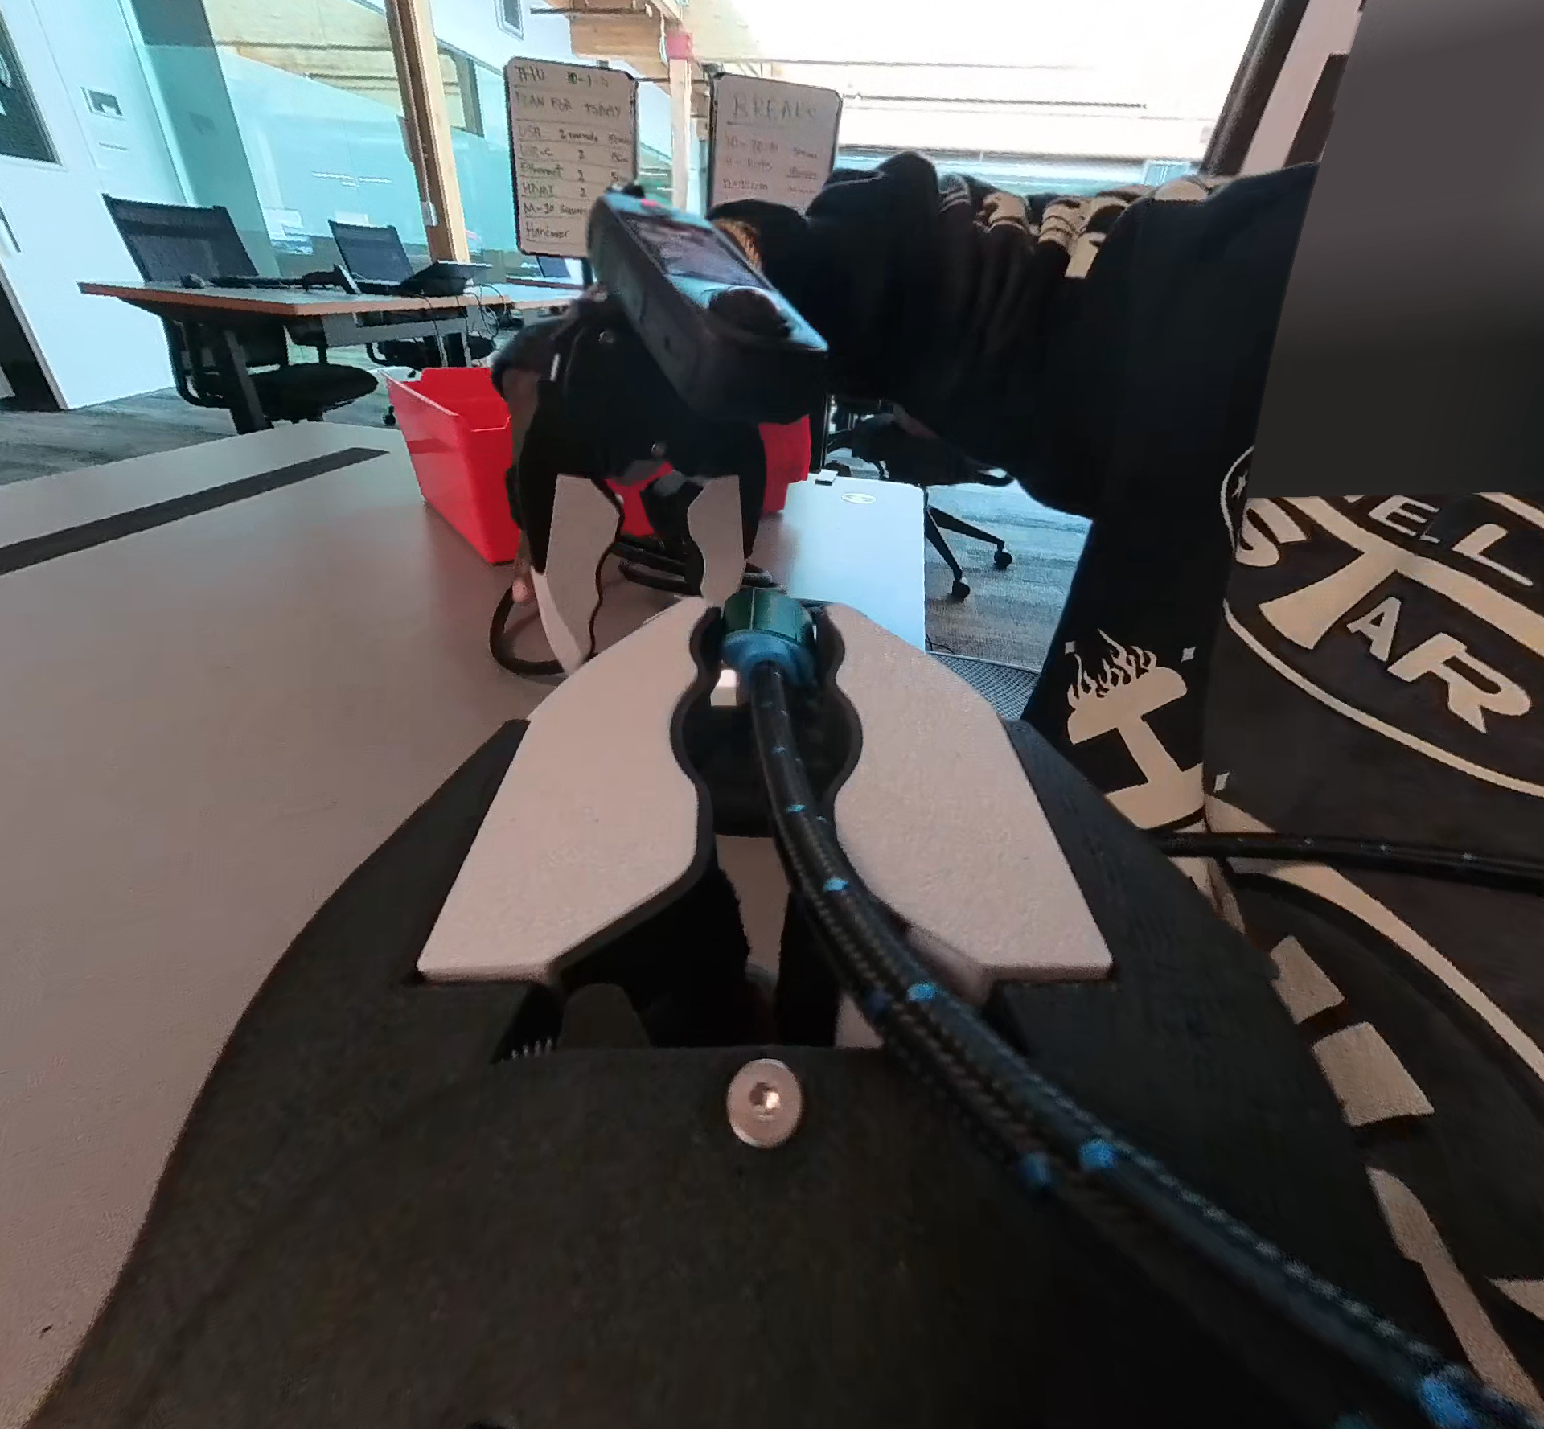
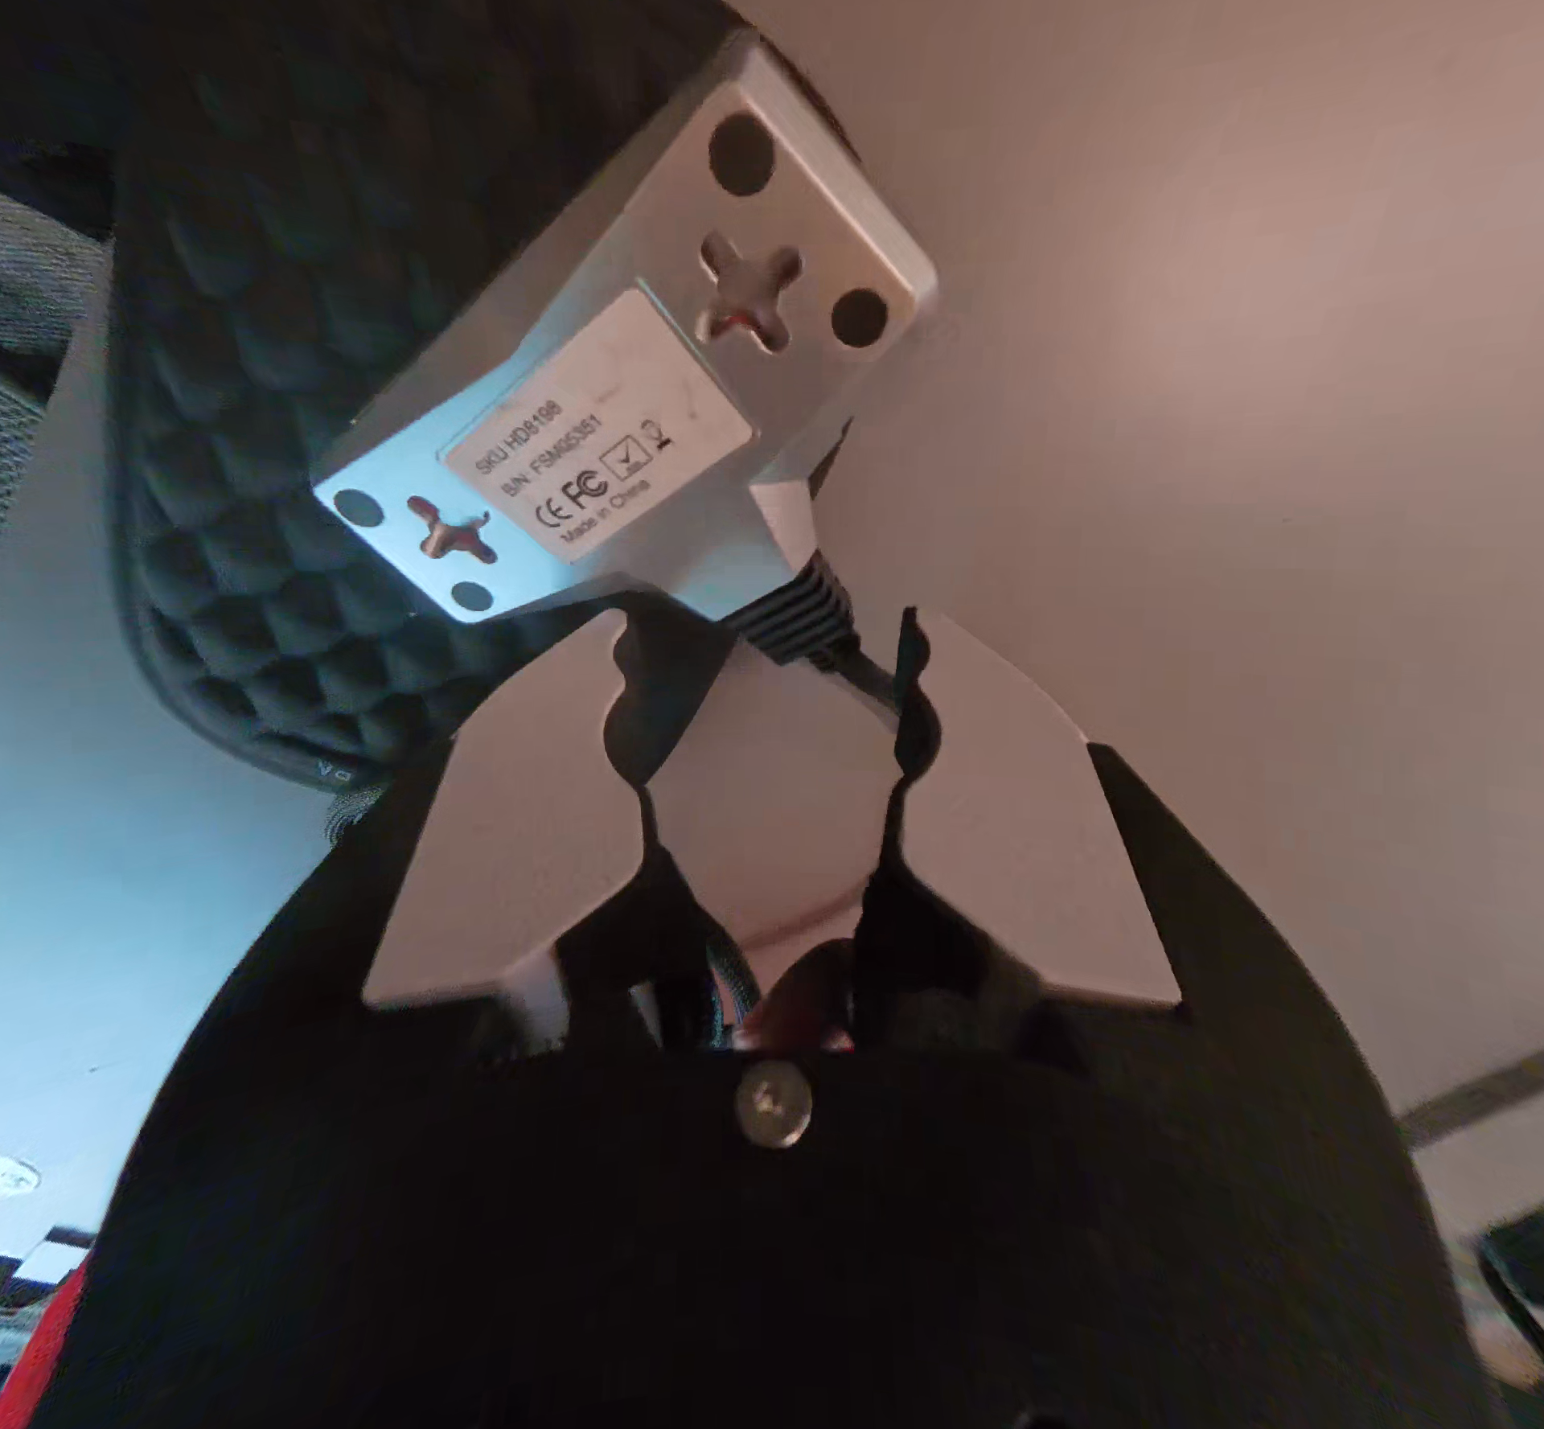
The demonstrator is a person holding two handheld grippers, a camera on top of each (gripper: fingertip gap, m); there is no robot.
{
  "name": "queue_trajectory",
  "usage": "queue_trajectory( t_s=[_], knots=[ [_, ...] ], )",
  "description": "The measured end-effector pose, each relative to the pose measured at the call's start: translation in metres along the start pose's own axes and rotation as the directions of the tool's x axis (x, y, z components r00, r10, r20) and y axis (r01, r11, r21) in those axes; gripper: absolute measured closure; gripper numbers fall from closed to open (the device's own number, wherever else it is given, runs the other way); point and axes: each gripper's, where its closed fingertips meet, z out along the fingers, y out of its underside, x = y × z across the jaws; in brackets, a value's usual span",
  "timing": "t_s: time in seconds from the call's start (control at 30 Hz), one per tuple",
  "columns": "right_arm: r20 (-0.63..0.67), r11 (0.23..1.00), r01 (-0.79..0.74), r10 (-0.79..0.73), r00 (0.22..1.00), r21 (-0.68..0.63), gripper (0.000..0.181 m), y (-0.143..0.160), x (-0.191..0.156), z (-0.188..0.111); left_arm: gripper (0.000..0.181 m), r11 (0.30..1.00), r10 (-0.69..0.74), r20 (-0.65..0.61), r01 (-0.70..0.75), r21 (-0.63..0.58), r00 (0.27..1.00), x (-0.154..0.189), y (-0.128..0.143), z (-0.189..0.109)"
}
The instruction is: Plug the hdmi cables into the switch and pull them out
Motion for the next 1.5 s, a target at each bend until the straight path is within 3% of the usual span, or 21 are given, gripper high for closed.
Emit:
queue_trajectory(
  t_s=[0.17,0.3,0.43,0.5,0.57,0.7,0.8,1.0,1.07,1.2,1.33,1.5],
  knots=[
    [0.147,0.980,-0.162,0.144,0.978,0.116,0.146,-0.004,-0.014,-0.002,0.161,1.000,-0.004,-0.005,0.004,0.000,1.000,0.000,0.000,0.000],
    [0.270,0.885,-0.458,0.424,0.864,0.077,0.156,-0.016,-0.039,-0.018,0.160,1.000,0.001,-0.002,-0.001,-0.007,1.000,0.000,0.001,0.001],
    [0.154,0.743,-0.657,0.669,0.727,-0.131,0.156,-0.005,-0.063,-0.008,0.161,0.999,0.028,0.003,-0.028,-0.023,1.000,0.002,0.003,0.003],
    [0.087,0.650,-0.754,0.760,0.645,-0.095,0.155,-0.007,-0.062,-0.009,0.161,0.999,0.044,0.010,-0.043,-0.021,0.999,0.002,0.002,0.003],
    [0.031,0.613,-0.790,0.790,0.612,-0.023,0.153,-0.008,-0.059,-0.013,0.161,0.999,0.048,0.018,-0.048,-0.019,0.999,0.002,0.002,0.003],
    [0.014,0.748,-0.649,0.654,0.757,0.137,0.106,-0.030,-0.063,-0.025,0.161,0.998,0.060,0.025,-0.059,-0.021,0.998,0.002,0.002,0.003],
    [-0.089,0.832,-0.514,0.539,0.837,0.208,0.114,-0.039,-0.055,-0.024,0.161,0.998,0.064,0.023,-0.064,-0.029,0.998,0.003,0.004,0.004],
    [-0.219,0.921,-0.363,0.386,0.896,0.139,0.126,-0.027,-0.041,-0.001,0.161,0.998,0.063,0.020,-0.063,-0.029,0.998,0.003,0.004,0.004],
    [-0.169,0.913,-0.368,0.396,0.902,0.174,0.139,-0.031,-0.044,0.003,0.160,0.997,0.068,0.024,-0.067,-0.030,0.997,0.003,0.004,0.004],
    [-0.212,0.893,-0.328,0.401,0.891,0.308,0.140,-0.036,-0.040,-0.006,0.161,0.994,0.109,0.050,-0.107,-0.033,0.993,0.002,0.003,0.003],
    [-0.217,0.740,-0.265,0.485,0.847,0.618,0.141,-0.071,-0.023,-0.028,0.161,0.968,0.240,0.067,-0.233,-0.098,0.968,0.003,0.009,0.004],
    [-0.234,0.640,-0.160,0.485,0.842,0.751,0.142,-0.101,-0.014,-0.027,0.160,0.953,0.291,0.029,-0.287,-0.101,0.956,0.008,0.014,0.003]
  ],
)
